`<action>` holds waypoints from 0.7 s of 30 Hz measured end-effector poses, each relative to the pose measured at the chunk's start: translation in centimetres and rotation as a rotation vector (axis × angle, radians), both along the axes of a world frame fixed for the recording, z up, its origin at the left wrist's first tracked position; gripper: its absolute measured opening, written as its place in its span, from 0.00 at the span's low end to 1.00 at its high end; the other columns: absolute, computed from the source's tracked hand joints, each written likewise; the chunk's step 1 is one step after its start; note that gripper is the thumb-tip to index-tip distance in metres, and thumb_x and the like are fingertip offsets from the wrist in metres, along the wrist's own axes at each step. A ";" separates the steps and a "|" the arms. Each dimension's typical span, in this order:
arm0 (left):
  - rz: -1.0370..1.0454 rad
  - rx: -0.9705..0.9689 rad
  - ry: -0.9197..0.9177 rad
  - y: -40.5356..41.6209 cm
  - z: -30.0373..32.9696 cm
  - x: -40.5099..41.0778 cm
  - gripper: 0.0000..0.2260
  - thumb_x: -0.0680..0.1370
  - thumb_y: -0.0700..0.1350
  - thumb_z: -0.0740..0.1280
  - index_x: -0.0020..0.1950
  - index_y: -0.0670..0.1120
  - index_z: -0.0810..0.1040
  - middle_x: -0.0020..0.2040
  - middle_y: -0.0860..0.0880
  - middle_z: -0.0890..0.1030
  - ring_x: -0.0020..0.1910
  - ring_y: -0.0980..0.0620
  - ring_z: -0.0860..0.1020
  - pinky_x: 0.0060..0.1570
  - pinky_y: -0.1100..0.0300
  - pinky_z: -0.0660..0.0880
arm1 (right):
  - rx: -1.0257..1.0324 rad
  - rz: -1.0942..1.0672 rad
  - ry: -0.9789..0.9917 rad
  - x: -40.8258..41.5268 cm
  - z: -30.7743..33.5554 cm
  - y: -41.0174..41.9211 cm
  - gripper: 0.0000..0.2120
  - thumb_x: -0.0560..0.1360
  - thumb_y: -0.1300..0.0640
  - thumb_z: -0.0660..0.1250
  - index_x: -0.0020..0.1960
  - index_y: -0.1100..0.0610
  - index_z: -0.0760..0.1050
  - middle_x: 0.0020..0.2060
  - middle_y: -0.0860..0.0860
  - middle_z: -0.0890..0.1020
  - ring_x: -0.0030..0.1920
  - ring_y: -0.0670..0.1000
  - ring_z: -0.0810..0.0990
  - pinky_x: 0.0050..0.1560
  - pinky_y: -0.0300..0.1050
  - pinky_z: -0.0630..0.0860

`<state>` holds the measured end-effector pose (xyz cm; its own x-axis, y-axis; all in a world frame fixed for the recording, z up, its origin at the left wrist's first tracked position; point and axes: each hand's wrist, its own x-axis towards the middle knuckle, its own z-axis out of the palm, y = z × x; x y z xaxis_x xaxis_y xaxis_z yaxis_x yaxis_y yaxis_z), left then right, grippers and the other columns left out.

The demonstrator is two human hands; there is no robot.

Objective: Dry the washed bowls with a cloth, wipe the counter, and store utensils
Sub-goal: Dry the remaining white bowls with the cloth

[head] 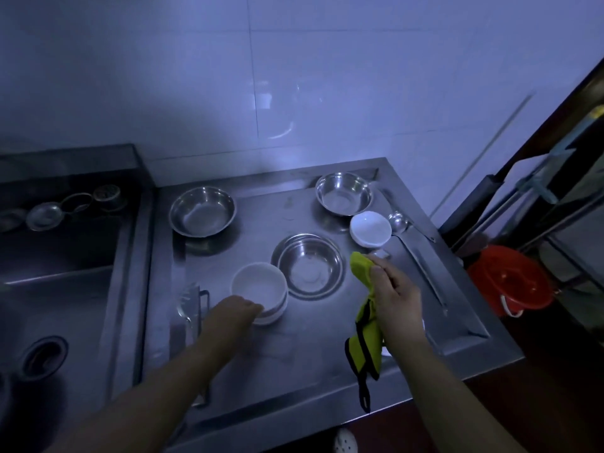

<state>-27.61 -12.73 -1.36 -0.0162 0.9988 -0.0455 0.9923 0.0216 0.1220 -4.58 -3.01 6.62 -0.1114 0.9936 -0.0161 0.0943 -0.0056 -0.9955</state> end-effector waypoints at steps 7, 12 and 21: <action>0.211 0.133 -0.175 0.9 -0.2 3.8 0.16 0.61 0.32 0.74 0.48 0.40 0.83 0.42 0.41 0.84 0.41 0.41 0.82 0.43 0.49 0.79 | -0.103 0.046 0.053 4.8 0.5 4.1 0.14 0.79 0.66 0.59 0.52 0.56 0.82 0.43 0.44 0.86 0.45 0.40 0.83 0.47 0.32 0.78; 0.406 0.212 -0.437 7.1 0.4 9.6 0.16 0.72 0.37 0.69 0.60 0.45 0.80 0.53 0.44 0.82 0.52 0.43 0.79 0.51 0.54 0.74 | -0.125 0.043 0.021 7.6 0.7 7.4 0.13 0.79 0.63 0.60 0.50 0.53 0.83 0.46 0.49 0.86 0.50 0.49 0.83 0.54 0.44 0.78; 0.632 -0.060 -0.946 22.9 -3.0 15.1 0.15 0.76 0.41 0.63 0.63 0.41 0.72 0.55 0.42 0.78 0.53 0.46 0.76 0.46 0.62 0.65 | -0.177 -0.128 0.071 9.9 0.1 12.9 0.14 0.78 0.64 0.61 0.44 0.52 0.83 0.40 0.48 0.86 0.42 0.44 0.84 0.42 0.35 0.78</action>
